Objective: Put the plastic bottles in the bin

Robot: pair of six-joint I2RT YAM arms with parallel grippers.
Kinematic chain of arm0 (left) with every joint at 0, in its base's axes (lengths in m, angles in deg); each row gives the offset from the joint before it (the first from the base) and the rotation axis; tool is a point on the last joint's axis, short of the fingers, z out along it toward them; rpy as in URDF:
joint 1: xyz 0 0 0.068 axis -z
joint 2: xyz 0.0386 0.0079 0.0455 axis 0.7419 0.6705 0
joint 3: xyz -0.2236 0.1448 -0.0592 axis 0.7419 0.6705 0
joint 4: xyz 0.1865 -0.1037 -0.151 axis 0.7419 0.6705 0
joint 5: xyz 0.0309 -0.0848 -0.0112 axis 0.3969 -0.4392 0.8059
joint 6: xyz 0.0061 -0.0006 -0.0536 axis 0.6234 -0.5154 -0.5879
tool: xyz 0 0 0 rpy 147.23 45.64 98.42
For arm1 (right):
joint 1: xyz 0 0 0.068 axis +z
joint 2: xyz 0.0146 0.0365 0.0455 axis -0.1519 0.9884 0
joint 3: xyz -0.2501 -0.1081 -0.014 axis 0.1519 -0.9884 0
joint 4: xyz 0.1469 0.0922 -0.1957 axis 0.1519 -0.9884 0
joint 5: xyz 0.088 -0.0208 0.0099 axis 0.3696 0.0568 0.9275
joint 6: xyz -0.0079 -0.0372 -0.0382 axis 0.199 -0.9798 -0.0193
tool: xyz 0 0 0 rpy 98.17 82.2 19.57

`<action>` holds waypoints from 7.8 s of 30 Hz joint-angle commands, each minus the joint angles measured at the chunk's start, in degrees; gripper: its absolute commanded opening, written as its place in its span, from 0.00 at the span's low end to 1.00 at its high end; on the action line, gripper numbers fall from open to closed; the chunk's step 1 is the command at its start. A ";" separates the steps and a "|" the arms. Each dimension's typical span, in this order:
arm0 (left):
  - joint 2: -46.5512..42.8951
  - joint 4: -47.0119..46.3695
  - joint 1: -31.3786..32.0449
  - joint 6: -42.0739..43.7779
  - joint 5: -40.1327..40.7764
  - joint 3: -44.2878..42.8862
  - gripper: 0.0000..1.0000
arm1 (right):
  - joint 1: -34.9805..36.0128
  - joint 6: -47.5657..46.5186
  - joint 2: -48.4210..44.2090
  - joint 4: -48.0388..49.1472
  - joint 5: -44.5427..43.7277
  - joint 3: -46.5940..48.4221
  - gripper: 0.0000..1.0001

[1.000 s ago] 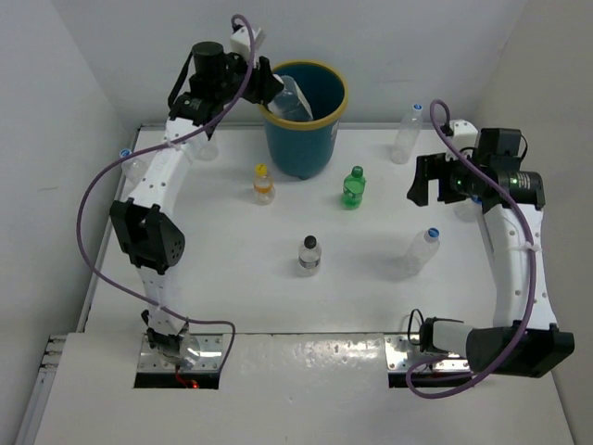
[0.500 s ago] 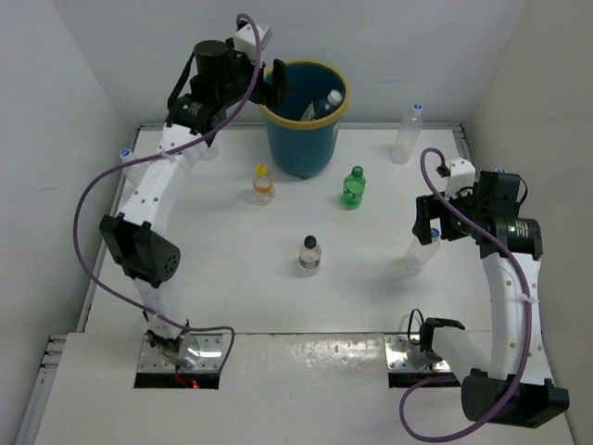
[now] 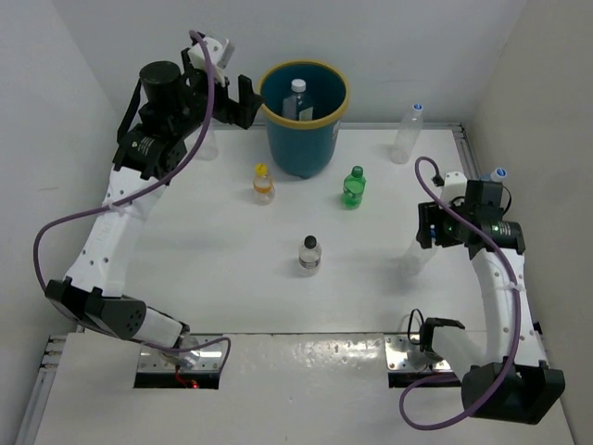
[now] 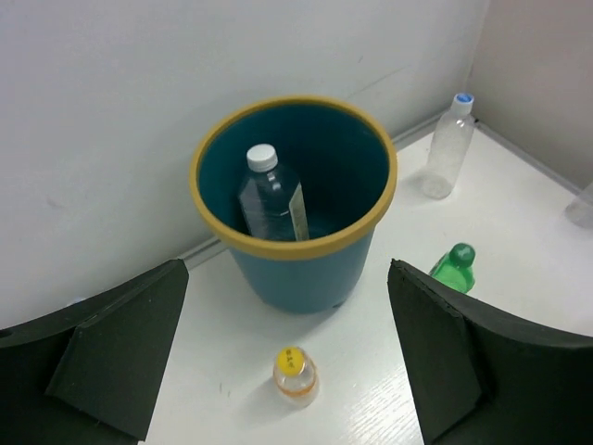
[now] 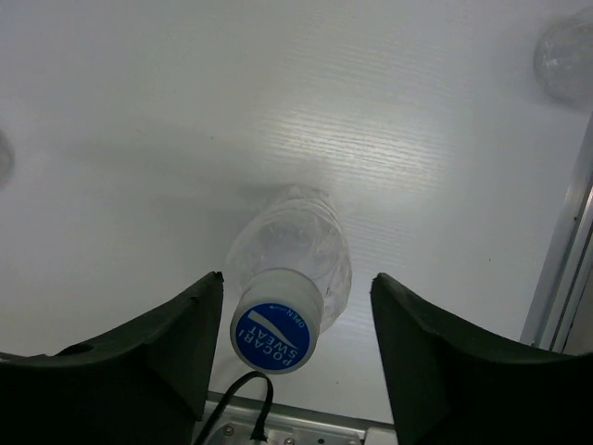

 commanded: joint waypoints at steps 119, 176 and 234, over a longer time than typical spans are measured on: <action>32.06 -16.75 1.44 -10.62 -11.75 -23.86 0.11 | -22.33 8.90 17.53 10.25 -2.32 30.47 1.00; 19.59 -1.89 -1.54 -5.94 -9.11 -13.66 1.00 | -19.43 -0.43 35.63 43.30 -7.58 13.50 1.00; 19.84 -12.87 -27.12 -2.96 -10.52 8.33 0.99 | 27.58 4.32 64.99 45.24 -8.98 67.99 0.48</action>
